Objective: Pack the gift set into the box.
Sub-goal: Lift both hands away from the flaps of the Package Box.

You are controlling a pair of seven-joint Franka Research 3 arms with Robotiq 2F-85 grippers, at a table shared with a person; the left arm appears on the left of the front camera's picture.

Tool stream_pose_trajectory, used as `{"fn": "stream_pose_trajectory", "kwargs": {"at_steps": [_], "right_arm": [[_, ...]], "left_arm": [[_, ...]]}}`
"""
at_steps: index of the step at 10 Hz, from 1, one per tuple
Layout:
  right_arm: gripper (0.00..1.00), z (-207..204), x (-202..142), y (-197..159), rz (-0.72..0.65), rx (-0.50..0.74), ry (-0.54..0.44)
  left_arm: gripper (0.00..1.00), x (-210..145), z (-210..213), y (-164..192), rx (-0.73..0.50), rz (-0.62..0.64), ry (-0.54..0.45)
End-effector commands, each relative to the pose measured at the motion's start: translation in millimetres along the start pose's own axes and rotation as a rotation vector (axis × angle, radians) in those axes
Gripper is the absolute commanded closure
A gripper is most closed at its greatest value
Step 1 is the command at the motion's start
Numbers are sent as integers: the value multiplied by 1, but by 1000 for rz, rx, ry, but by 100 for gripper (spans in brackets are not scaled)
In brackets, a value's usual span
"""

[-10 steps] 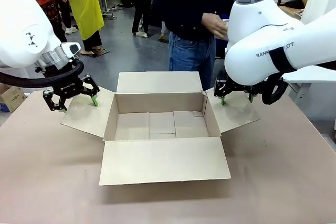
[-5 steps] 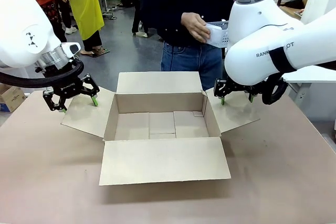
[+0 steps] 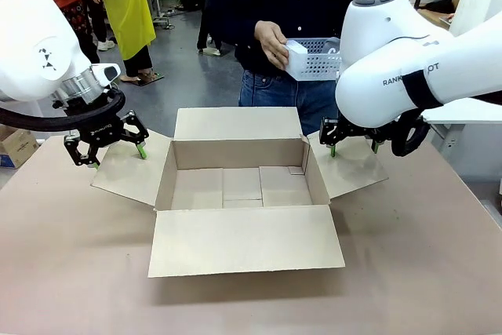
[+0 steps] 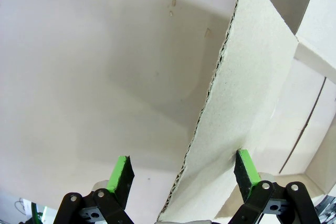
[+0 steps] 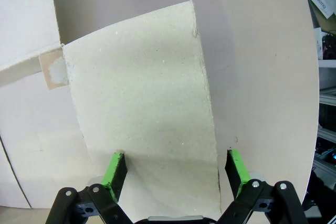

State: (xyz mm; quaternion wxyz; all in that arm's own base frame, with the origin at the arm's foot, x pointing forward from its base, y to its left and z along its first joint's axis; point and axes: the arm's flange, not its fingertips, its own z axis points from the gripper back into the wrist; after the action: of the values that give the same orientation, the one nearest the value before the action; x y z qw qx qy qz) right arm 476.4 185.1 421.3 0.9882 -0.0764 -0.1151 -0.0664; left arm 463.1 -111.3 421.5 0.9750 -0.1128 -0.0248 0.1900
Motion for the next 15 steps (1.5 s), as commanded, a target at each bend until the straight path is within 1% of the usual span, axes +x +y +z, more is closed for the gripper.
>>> {"fn": "stream_pose_trajectory", "kwargs": {"at_steps": [1,15], "right_arm": [[0,1,3,1,-13,-16,-14],[0,1,3,1,-13,-16,-14]], "left_arm": [[0,-1,2,0,18,10,-8],[0,-1,2,0,18,10,-8]]}}
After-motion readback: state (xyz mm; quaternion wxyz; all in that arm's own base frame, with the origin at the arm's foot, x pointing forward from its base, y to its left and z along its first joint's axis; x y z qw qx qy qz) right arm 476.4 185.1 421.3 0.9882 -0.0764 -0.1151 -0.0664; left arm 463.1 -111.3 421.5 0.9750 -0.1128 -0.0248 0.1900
